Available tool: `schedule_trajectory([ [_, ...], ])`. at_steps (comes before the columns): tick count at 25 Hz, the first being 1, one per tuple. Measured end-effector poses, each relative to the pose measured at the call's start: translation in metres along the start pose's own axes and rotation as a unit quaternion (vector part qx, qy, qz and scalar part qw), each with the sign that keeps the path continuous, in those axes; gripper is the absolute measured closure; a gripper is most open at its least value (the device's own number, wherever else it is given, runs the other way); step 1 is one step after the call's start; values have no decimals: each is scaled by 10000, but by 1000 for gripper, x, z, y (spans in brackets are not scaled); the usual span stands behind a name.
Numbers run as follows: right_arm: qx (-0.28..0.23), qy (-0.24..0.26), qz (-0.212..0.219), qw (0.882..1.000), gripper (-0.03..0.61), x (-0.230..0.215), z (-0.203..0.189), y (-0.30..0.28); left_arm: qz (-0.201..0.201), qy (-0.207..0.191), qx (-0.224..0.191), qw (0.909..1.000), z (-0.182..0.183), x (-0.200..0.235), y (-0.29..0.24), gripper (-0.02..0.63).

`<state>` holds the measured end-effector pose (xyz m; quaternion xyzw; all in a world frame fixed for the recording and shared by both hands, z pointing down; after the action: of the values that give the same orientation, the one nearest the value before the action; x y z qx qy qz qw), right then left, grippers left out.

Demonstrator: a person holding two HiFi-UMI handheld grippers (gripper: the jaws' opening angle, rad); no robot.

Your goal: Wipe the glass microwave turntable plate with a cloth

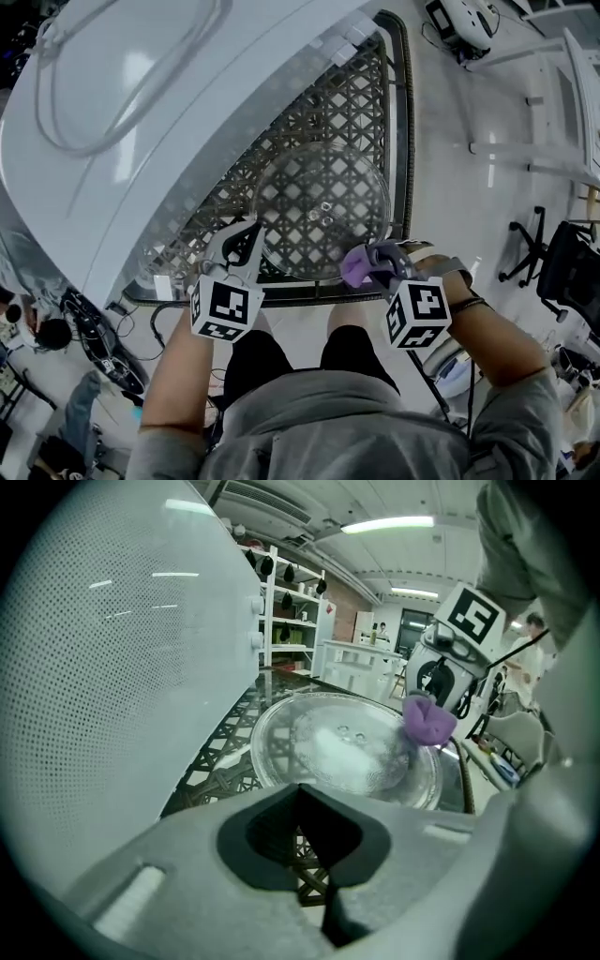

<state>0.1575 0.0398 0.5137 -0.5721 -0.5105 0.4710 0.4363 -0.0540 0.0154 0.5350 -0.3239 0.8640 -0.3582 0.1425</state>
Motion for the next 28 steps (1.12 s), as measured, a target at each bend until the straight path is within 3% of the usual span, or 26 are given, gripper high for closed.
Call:
schedule_trajectory([
  [7,-488,116,-206,9985,479,10,20,4,-30,81,64,9999,-1,4,1,614],
  [13,-1187,323,167,9923,479,52,82,-8,-51,153,34,9999,2,0,1,614],
  [20,-1004,299,284,9941,479,56,107,-27,-120,138,-102,9998,2,1,1,614],
  [28,-691,68,456,9965,479,51,80,-21,-192,72,-128,9997,1,1,1,614],
])
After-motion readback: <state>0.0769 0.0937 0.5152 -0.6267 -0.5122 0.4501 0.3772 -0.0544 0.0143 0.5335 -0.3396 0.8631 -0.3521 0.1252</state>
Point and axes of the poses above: the fingertips, and each gripper's own axes: y backward along the fingers, x to its left, z out of its top, the point moved 4 cm from there along y, backward along the fingers, and after that the axes turned 7 degrees about -y, right-handed, at the moved point
